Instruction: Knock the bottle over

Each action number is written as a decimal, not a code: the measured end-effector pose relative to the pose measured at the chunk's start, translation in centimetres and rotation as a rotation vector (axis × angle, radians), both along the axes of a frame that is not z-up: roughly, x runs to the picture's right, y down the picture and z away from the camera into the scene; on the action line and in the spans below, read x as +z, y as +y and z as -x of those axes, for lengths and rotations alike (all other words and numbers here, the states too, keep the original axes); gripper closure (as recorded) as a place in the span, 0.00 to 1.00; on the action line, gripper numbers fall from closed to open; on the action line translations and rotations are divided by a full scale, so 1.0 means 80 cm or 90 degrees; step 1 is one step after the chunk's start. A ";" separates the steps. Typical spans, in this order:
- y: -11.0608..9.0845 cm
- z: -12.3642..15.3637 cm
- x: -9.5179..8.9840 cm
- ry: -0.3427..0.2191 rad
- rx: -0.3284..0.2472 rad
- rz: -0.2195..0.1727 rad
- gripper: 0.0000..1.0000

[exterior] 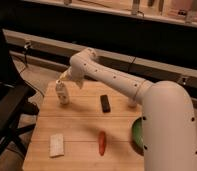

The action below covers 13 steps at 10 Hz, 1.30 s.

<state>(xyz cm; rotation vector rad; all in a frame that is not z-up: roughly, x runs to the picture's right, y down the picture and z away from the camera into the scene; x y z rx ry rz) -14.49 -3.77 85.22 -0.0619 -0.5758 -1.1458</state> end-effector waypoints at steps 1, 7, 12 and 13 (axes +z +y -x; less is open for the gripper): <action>0.001 0.006 0.000 -0.003 -0.003 0.000 0.20; 0.003 0.022 -0.003 -0.016 -0.015 0.001 0.20; 0.004 0.025 -0.005 -0.022 -0.019 0.005 0.20; 0.004 0.024 -0.005 -0.023 -0.020 0.006 0.20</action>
